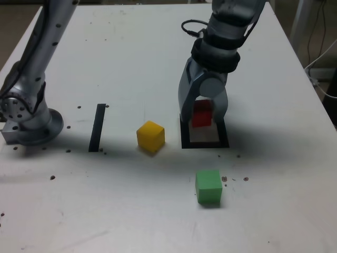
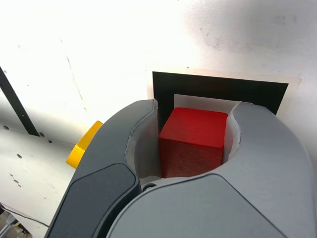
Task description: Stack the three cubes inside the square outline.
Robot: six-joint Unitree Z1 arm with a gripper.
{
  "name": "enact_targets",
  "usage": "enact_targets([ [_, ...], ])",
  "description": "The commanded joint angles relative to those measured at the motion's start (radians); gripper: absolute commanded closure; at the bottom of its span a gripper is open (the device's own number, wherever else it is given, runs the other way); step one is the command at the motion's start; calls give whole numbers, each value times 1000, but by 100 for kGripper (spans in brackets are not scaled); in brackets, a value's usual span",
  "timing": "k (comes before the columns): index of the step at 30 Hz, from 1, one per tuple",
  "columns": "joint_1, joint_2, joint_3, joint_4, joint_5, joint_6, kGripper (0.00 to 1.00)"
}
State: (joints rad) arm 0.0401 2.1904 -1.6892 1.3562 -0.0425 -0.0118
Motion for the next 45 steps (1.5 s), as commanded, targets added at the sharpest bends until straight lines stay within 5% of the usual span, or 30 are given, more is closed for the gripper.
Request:
enact_targets([
  [1, -2, 10, 2, -6, 1, -1, 76],
  [5, -2, 14, 7, -15, 1, 1, 70],
  [10, -2, 20, 18, -37, -4, 7, 19],
  [13, -3, 20, 22, -46, -5, 9, 4],
  [25, -4, -7, 48, -53, 9, 7, 1],
  [35, -10, -188, 127, -35, 109, -50, 1],
  [45, -48, -330, 360, -87, 120, -15, 0],
])
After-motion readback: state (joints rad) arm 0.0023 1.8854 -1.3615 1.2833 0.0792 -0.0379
